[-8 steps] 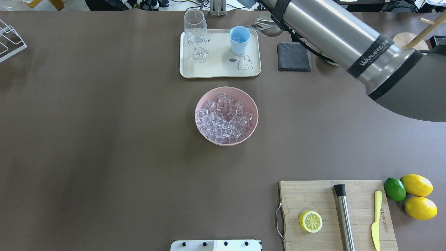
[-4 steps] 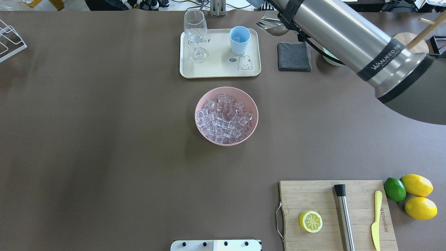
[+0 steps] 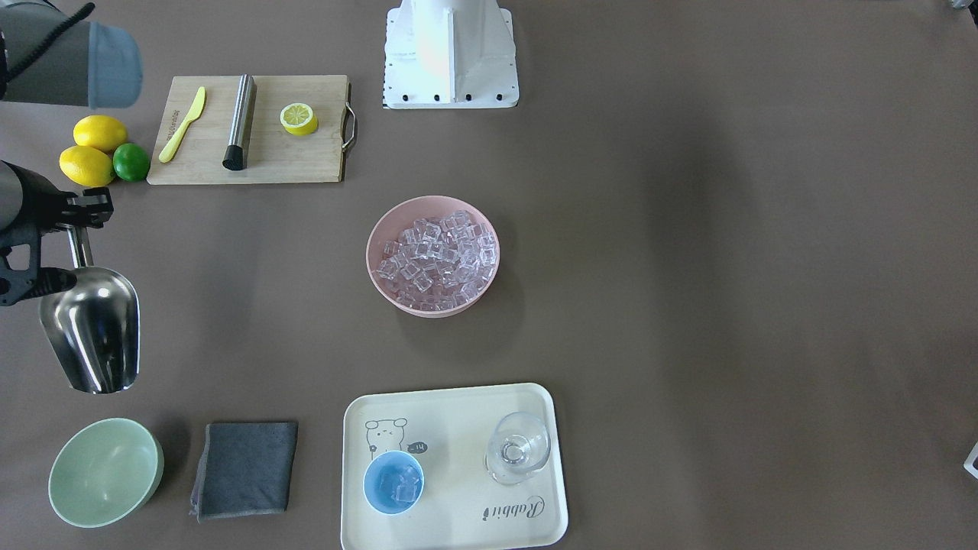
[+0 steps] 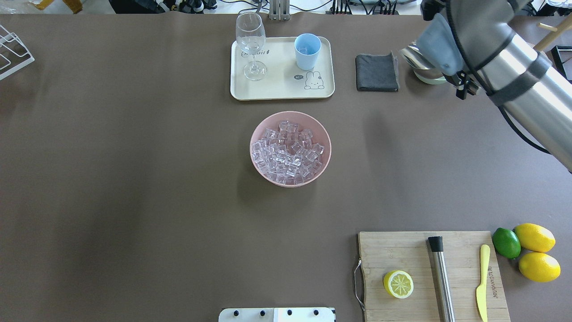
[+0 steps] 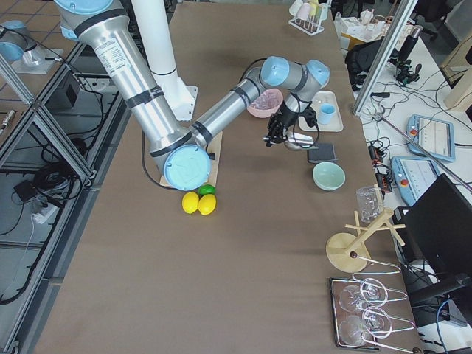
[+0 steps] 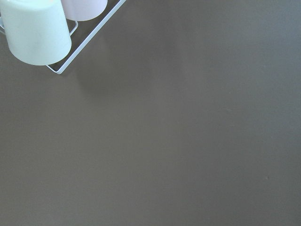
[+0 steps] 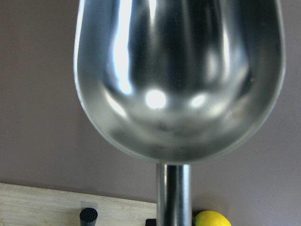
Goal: Put ice in cup with scoop
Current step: 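Carry the empty scoop back and lower it onto the table with the right gripper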
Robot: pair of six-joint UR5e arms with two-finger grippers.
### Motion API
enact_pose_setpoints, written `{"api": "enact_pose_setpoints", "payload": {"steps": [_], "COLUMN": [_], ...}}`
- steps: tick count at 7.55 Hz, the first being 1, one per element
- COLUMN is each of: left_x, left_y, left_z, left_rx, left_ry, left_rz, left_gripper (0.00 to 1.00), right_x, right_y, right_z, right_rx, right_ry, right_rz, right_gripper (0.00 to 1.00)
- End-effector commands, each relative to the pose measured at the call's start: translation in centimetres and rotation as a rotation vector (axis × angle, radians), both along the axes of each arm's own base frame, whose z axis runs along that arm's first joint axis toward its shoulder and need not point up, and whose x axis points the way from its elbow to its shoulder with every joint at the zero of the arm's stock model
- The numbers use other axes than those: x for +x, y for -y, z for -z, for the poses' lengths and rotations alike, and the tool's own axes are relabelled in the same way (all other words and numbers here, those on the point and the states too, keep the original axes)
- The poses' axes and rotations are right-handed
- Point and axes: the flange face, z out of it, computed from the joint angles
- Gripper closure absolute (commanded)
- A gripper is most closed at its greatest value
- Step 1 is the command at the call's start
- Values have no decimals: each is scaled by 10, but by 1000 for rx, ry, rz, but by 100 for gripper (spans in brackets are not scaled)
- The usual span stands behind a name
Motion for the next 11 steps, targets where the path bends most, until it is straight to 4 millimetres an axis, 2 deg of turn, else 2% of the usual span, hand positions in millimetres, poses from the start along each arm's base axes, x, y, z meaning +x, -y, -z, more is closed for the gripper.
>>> {"api": "enact_pose_setpoints", "payload": {"steps": [1, 2, 4, 6, 7, 9, 11], "left_x": [0, 0, 0, 0, 0, 0, 0], "left_y": [0, 1, 5, 5, 5, 6, 6], "left_z": [1, 2, 0, 3, 4, 8, 4], "left_rx": [2, 2, -1, 3, 4, 16, 8], "left_ry": [0, 1, 4, 1, 1, 1, 1], "left_rz": [1, 2, 2, 3, 3, 2, 1], "left_gripper": [2, 2, 2, 2, 2, 2, 2], "right_x": [-3, -17, -54, -68, -80, -96, -99], "right_y": [-37, -46, -76, -105, -114, -112, -126], "right_z": [-6, -3, -3, -36, -43, -64, -78], "right_rx": [-68, -84, -82, -53, -52, -44, -67], "right_ry": [-14, -27, -46, -10, -19, -33, -48], "right_rz": [-141, -145, -151, -193, -196, -190, -180], "right_gripper": [100, 100, 100, 100, 100, 100, 100]}}
